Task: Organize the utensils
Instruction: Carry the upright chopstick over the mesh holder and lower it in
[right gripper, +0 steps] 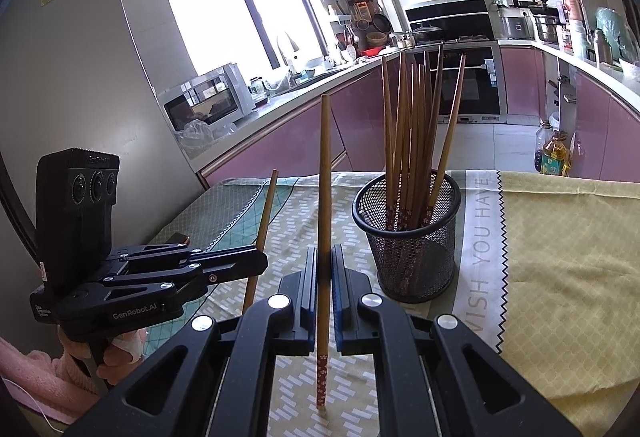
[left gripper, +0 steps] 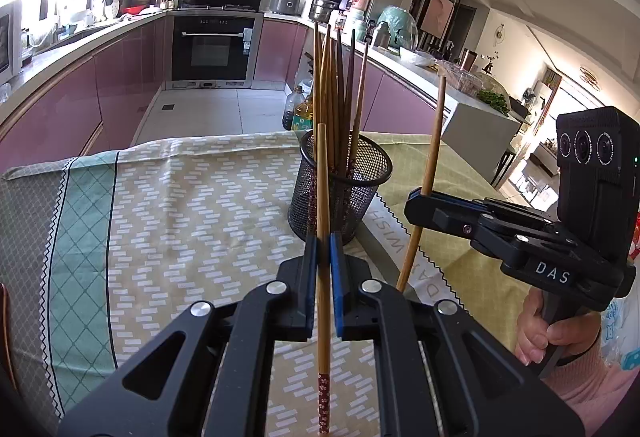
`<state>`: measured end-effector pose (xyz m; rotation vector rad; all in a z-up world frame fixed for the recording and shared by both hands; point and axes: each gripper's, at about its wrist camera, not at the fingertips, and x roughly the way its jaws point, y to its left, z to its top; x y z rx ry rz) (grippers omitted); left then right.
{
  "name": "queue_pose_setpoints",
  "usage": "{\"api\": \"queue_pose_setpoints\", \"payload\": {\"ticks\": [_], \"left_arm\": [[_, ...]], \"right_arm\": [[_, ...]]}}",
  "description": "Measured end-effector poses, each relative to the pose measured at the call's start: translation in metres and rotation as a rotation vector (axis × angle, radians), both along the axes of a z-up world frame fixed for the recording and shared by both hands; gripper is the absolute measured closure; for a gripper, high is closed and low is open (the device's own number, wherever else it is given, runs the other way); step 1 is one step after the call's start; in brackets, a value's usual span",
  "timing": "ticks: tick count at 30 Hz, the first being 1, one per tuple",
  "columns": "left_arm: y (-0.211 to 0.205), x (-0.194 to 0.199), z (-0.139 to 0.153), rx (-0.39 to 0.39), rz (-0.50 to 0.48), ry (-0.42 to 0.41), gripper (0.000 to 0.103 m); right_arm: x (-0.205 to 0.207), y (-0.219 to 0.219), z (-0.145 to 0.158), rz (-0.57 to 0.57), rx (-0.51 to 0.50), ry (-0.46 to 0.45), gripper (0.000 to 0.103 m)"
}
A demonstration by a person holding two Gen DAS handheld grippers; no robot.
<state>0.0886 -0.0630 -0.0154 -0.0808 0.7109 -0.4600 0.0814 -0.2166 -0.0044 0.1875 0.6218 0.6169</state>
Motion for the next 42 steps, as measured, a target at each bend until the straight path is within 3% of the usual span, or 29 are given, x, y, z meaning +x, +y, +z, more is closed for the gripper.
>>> {"api": "queue_pose_setpoints", "payload": {"ticks": [42], "left_arm": [[-0.012, 0.004, 0.021, 0.002, -0.002, -0.053, 0.096]], "right_arm": [[0.005, -0.017, 0.023, -0.033, 0.014, -0.067, 0.097]]}}
